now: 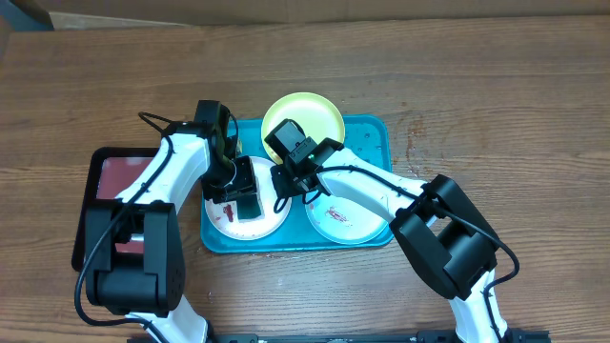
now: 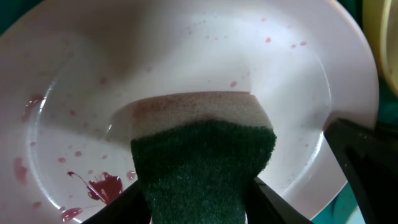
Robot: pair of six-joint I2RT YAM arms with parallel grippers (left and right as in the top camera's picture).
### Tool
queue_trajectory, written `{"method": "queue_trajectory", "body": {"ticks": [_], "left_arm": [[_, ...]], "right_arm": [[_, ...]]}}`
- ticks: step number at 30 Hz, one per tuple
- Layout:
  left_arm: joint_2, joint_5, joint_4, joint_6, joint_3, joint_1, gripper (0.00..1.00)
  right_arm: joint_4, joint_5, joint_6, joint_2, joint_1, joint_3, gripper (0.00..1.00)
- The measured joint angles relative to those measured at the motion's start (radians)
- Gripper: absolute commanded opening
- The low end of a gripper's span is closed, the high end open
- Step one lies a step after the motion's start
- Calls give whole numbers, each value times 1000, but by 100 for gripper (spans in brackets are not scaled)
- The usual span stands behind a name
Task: Clean dirty plates on tray and stack at the side
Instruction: 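Scrub the white plate with the sponge while the right gripper holds it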
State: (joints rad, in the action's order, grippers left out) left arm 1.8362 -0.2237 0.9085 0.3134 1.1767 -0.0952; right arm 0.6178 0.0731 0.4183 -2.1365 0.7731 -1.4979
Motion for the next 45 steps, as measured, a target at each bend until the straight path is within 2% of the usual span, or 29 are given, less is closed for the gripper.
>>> {"method": "queue_trajectory", "body": {"ticks": [1, 4, 7, 11, 21, 28, 33, 36, 43, 45], "left_arm": [[0, 0, 0, 0, 0, -2, 45], [0, 2, -1, 10, 0, -11, 28], [1, 7, -9, 22, 0, -21, 24], [20, 26, -23, 61, 0, -29, 4], [64, 246, 21, 108, 40, -60, 4], [106, 499, 166, 177, 107, -52, 4], [126, 563, 275, 212, 236, -47, 4], [126, 536, 281, 211, 312, -40, 4], [126, 186, 239, 68, 332, -34, 4], [126, 130, 220, 40, 312, -35, 4]], "right_arm": [[0, 0, 0, 0, 0, 0, 6], [1, 0, 0, 0, 0, 0, 6], [3, 0, 0, 0, 0, 0, 6], [4, -2, 0, 0, 0, 0, 6], [5, 9, 0, 0, 3, 0, 6], [5, 10, 0, 0, 4, 0, 6], [4, 10, 0, 0, 3, 0, 6], [5, 9, 0, 0, 2, 0, 6], [6, 8, 1, 0, 0, 0, 6], [5, 8, 0, 0, 0, 0, 6]]}}
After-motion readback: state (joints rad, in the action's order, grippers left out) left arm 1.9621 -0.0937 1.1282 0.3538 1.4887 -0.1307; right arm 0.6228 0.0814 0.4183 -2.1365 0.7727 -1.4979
